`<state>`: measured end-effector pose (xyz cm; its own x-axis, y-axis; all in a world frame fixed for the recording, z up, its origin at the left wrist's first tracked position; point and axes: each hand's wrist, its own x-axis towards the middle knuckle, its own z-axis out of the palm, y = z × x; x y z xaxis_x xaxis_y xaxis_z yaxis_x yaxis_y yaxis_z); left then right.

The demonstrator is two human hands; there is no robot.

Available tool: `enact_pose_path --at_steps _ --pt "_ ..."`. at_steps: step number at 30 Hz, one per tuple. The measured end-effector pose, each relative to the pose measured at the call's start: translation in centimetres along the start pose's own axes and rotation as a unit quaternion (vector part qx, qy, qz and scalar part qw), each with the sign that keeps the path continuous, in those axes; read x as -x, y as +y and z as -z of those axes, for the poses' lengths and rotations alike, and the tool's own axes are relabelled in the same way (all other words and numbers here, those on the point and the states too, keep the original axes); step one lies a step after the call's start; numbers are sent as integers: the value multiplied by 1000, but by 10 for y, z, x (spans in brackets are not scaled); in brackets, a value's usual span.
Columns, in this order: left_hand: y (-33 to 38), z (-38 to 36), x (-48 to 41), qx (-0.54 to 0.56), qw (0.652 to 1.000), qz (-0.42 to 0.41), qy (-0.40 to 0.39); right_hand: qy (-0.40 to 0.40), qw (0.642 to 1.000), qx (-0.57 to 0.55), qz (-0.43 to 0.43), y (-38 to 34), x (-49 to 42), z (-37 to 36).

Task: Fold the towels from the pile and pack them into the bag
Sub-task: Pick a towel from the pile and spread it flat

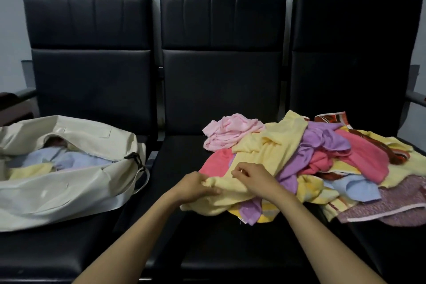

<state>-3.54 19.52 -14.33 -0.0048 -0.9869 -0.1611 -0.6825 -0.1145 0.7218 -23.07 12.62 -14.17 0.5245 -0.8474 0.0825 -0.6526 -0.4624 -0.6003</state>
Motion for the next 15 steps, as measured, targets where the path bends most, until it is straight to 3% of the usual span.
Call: enact_pose_path --at_steps 4,7,11,13,15 --pt "15 7 5 202 973 -29 111 -17 996 82 -22 8 -4 5" --pt "22 8 8 290 943 -48 156 7 991 136 -9 4 -5 10" --pt "30 15 9 392 891 -34 225 -69 993 91 -33 -11 3 18" --pt "32 21 9 415 878 -29 237 -131 987 84 -29 -16 8 9" --pt "29 21 7 353 904 -32 239 -115 993 25 -21 -24 11 -2"
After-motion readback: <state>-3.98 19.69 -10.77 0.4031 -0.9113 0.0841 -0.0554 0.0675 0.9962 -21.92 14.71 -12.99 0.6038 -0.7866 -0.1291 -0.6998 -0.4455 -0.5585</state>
